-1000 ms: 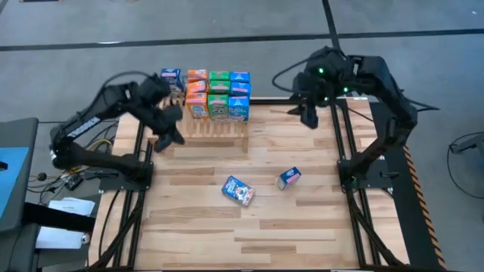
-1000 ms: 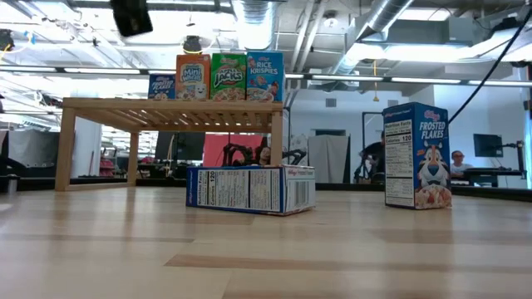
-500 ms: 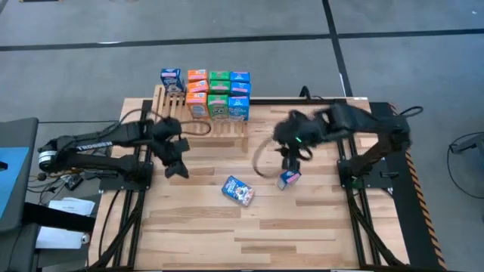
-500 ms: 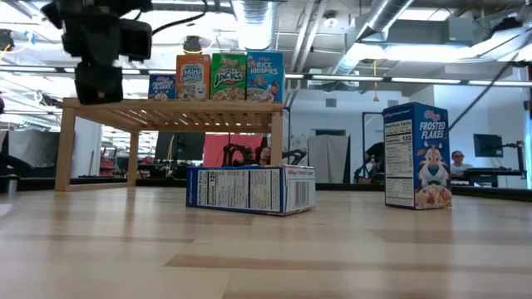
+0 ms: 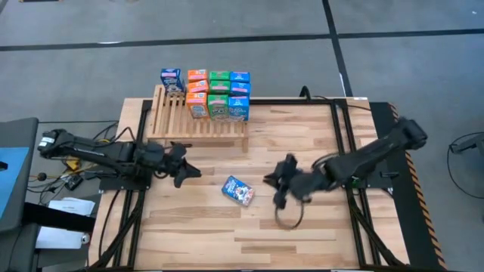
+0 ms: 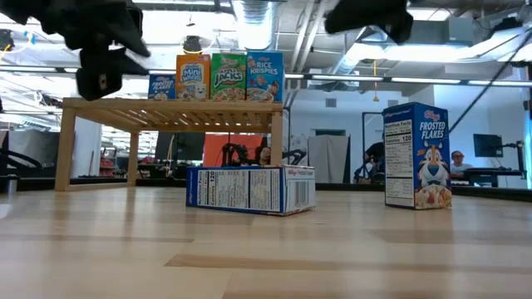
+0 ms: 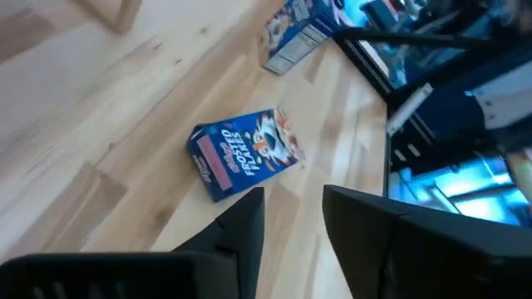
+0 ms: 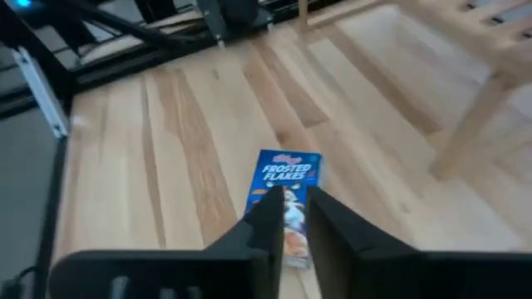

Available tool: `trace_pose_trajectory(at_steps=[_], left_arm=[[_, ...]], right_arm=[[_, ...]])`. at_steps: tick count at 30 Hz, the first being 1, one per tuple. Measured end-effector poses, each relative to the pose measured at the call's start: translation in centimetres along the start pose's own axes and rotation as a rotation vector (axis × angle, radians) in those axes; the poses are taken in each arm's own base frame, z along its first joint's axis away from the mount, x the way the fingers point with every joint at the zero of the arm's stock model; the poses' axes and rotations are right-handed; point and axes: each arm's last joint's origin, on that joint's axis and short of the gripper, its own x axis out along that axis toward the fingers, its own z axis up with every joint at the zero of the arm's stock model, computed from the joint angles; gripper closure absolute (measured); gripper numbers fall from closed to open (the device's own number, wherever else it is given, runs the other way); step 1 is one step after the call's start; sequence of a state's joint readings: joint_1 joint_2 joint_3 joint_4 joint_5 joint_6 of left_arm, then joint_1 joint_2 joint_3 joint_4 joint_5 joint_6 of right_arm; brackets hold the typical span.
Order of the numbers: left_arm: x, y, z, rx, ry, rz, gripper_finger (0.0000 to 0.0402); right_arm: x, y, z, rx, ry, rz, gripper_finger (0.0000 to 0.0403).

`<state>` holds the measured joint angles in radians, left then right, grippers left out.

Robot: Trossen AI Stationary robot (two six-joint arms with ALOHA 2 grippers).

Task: Stack cereal on shelf
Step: Put the left blue cereal on the shelf

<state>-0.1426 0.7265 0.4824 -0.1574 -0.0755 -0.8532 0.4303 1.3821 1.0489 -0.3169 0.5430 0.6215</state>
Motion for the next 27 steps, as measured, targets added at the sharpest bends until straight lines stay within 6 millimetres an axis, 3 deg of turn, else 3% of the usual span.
trace_pose_trajectory(at_steps=[5, 9, 15, 27], left_arm=[[0.4, -0.4, -1.1, 0.021, -0.008, 0.065, 0.0333], [0.9, -0.6, -1.5, 0.029, -0.049, 0.112, 0.0381], [1.8, -0.3, -2.0, 0.054, -0.08, 0.206, 0.0394], [2.4, 0.0, -2.3, 0.058, -0.078, 0.249, 0.0401]], right_arm=[[3.2, 3.2, -3.8, 0.001, 0.0, -0.033, 0.0388], [4.9, 4.6, -6.3, 0.023, -0.004, -0.061, 0.0386], [8.0, 4.6, -8.9, -0.03, -0.003, -0.142, 0.0396], [13.1, 3.1, -11.3, 0.014, 0.018, -0.189, 0.0395]])
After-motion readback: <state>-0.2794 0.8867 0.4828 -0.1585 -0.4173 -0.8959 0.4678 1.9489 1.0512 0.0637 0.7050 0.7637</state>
